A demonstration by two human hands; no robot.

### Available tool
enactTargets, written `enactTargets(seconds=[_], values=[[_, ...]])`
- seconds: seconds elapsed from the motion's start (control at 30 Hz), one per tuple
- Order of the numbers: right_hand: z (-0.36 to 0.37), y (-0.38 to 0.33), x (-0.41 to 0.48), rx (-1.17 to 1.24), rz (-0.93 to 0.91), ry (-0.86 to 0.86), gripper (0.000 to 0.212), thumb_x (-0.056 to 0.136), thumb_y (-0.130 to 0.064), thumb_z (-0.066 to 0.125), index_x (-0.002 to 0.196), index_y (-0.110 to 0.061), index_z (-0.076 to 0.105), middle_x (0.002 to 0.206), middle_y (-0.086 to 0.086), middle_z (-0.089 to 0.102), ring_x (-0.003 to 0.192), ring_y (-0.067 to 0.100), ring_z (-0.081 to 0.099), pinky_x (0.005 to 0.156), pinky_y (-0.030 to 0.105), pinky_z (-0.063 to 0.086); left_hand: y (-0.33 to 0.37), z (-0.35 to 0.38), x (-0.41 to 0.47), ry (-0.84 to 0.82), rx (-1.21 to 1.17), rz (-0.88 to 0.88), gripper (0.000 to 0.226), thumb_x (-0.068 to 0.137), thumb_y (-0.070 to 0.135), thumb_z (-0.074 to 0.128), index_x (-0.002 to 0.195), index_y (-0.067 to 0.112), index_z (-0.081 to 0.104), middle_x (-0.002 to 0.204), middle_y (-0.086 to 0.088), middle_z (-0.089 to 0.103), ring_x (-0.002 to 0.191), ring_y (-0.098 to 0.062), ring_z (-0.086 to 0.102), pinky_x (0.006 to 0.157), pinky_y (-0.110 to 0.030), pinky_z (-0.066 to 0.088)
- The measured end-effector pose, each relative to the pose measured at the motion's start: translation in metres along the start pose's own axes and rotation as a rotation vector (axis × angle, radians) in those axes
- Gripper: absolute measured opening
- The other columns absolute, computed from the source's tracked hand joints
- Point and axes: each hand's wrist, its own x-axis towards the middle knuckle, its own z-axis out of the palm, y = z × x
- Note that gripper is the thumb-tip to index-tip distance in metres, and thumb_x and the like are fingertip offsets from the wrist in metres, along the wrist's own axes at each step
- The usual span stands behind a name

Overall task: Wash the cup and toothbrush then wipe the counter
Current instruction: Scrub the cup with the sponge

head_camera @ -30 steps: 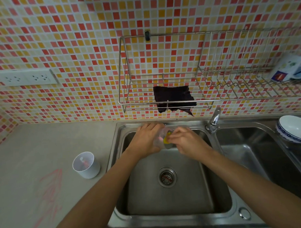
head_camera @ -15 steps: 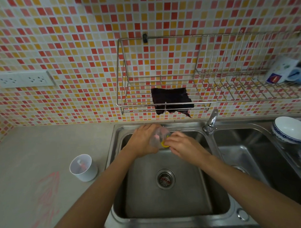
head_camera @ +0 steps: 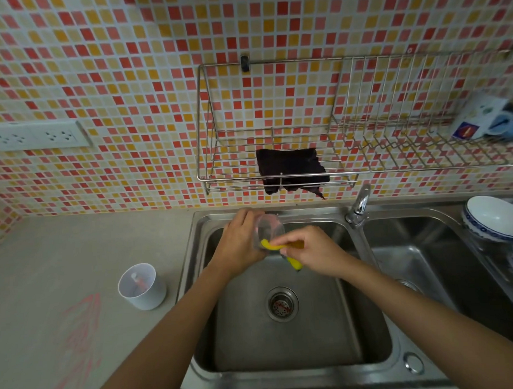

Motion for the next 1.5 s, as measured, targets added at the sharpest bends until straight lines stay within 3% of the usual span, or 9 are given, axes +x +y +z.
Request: enactTargets(seconds=[0.23, 0.43, 0.53, 0.63, 0.77, 0.97, 1.13, 1.33, 1.5], values=[[0.0, 0.013, 0.006, -0.743, -0.447, 0.172, 0.046, 0.069, -0.005, 0.08, 0.111, -0.022, 0.072, 0.11, -0.008, 0.07, 0.1, 0.023, 0.056, 0.08, 0.035, 0.051, 0.006, -0.01, 0.01, -0.022, 0.045, 0.117, 0.073, 0.065, 0.033, 0.084, 0.127, 0.013, 0.051, 0.121, -0.002, 0.055, 0.111, -0.015, 0.051, 0.094, -0.027, 0.046], [0.021, 0.009, 0.0, -0.276, -0.142, 0.131, 0.029, 0.09, -0.011, 0.061, 0.115, -0.025, 0.069, 0.097, -0.003, 0.061, 0.098, 0.013, 0.049, 0.089, 0.021, 0.041, 0.002, -0.004, 0.01, -0.087, 0.096, 0.099, 0.078, 0.068, 0.039, 0.081, 0.133, 0.015, 0.047, 0.128, -0.001, 0.053, 0.115, -0.016, 0.048, 0.096, -0.028, 0.046], [0.007, 0.008, 0.002, -0.458, -0.234, 0.203, 0.032, 0.078, -0.011, 0.075, 0.105, -0.028, 0.073, 0.095, -0.003, 0.068, 0.094, 0.013, 0.043, 0.081, 0.037, 0.051, 0.005, -0.005, 0.01, -0.092, 0.066, 0.084, 0.081, 0.065, 0.036, 0.084, 0.134, 0.017, 0.046, 0.13, 0.0, 0.051, 0.118, -0.015, 0.047, 0.093, -0.025, 0.043], [0.006, 0.002, 0.002, -0.606, -0.347, 0.351, 0.038, 0.059, -0.006, 0.087, 0.093, -0.02, 0.077, 0.084, -0.001, 0.069, 0.085, 0.013, 0.035, 0.063, 0.035, 0.055, 0.013, -0.009, 0.017, -0.094, 0.021, 0.072, 0.079, 0.063, 0.025, 0.085, 0.131, 0.014, 0.048, 0.126, -0.001, 0.051, 0.115, -0.016, 0.047, 0.094, -0.028, 0.046], [0.014, 0.002, 0.003, -0.319, -0.093, 0.184, 0.025, 0.089, -0.01, 0.062, 0.11, -0.022, 0.072, 0.083, -0.013, 0.056, 0.094, 0.012, 0.044, 0.084, 0.026, 0.041, 0.013, -0.009, 0.02, -0.112, 0.037, 0.103, 0.074, 0.065, 0.024, 0.084, 0.129, 0.01, 0.05, 0.123, -0.005, 0.054, 0.112, -0.02, 0.049, 0.094, -0.025, 0.041], [0.007, 0.009, 0.007, -0.694, -0.284, 0.22, 0.043, 0.066, 0.0, 0.075, 0.104, -0.02, 0.073, 0.092, -0.003, 0.069, 0.088, 0.024, 0.054, 0.071, 0.036, 0.047, 0.015, -0.01, 0.02, -0.102, 0.027, 0.086, 0.076, 0.066, 0.024, 0.083, 0.132, 0.015, 0.047, 0.128, -0.001, 0.051, 0.116, -0.016, 0.046, 0.094, -0.022, 0.039], [0.016, 0.001, 0.009, -0.341, -0.06, 0.083, 0.026, 0.09, -0.01, 0.059, 0.105, -0.023, 0.074, 0.095, -0.002, 0.069, 0.097, 0.019, 0.05, 0.086, 0.031, 0.043, 0.012, -0.001, 0.018, -0.133, 0.062, 0.081, 0.075, 0.066, 0.029, 0.083, 0.13, 0.014, 0.048, 0.126, -0.002, 0.053, 0.115, -0.019, 0.048, 0.096, -0.029, 0.045], [0.008, 0.013, 0.011, -0.745, -0.224, 0.153, 0.043, 0.073, -0.002, 0.07, 0.11, -0.025, 0.071, 0.096, -0.003, 0.069, 0.091, 0.022, 0.049, 0.078, 0.036, 0.044, 0.013, -0.003, 0.02, -0.122, 0.016, 0.062, 0.069, 0.071, 0.025, 0.079, 0.13, 0.015, 0.047, 0.126, -0.001, 0.051, 0.115, -0.017, 0.047, 0.095, -0.029, 0.044], [0.004, 0.012, 0.008, -0.263, -0.055, -0.006, 0.026, 0.09, -0.016, 0.061, 0.112, -0.028, 0.07, 0.093, -0.003, 0.072, 0.087, 0.012, 0.058, 0.08, 0.021, 0.046, 0.007, -0.006, 0.012, -0.152, 0.033, 0.053, 0.072, 0.071, 0.033, 0.08, 0.132, 0.017, 0.046, 0.13, 0.0, 0.05, 0.119, -0.015, 0.046, 0.096, -0.032, 0.047]])
